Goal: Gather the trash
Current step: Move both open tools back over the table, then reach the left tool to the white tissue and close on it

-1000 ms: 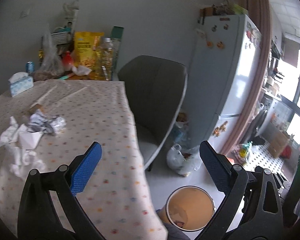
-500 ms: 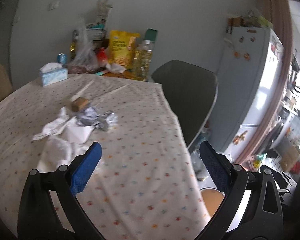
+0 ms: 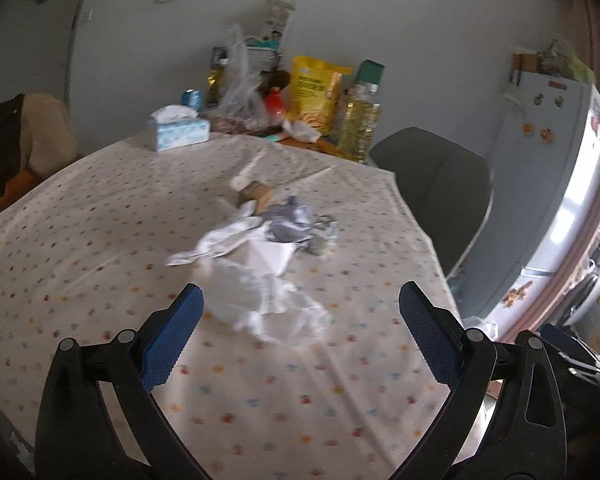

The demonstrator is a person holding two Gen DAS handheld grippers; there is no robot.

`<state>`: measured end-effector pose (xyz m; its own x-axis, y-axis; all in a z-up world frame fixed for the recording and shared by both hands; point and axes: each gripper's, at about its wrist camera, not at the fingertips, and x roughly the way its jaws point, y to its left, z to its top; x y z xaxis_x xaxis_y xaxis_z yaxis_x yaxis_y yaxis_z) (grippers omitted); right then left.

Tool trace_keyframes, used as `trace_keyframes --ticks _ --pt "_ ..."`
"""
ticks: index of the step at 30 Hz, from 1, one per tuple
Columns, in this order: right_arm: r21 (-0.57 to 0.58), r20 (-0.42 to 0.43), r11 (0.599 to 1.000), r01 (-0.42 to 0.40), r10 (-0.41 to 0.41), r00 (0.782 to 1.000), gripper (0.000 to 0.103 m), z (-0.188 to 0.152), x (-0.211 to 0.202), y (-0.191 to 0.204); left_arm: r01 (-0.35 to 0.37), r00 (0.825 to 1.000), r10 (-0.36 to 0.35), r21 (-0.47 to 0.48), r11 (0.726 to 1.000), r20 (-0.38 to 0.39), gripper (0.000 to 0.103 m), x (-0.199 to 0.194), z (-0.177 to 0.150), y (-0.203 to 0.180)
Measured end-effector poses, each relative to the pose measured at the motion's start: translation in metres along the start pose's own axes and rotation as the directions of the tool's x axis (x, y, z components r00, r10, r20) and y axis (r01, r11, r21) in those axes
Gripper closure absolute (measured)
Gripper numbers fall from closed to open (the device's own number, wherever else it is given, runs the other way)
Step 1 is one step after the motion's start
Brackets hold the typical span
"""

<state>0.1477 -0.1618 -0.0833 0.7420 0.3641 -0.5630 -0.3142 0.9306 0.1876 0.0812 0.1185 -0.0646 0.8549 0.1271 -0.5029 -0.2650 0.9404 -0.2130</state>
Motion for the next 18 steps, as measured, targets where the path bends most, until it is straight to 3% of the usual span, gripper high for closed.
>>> trace_keyframes --ticks 6,11,18 --pt "-0.026 0.008 0.999 -0.022 0.022 1.000 0.008 0.002 0.008 0.016 -0.040 0.999 0.040 -0.027 0.999 -0.002 0.006 0.001 0.004 0.027" --pt "-0.051 -0.008 0.998 -0.045 0.045 0.999 0.008 0.005 0.013 0.029 -0.029 0.999 0.027 -0.057 0.998 -0.026 0.006 0.007 0.006 0.048" --pt "-0.003 -0.035 0.997 -0.081 0.080 0.996 0.008 0.008 0.019 0.029 -0.055 0.998 0.051 -0.091 0.994 -0.045 0.006 0.020 0.013 0.067"
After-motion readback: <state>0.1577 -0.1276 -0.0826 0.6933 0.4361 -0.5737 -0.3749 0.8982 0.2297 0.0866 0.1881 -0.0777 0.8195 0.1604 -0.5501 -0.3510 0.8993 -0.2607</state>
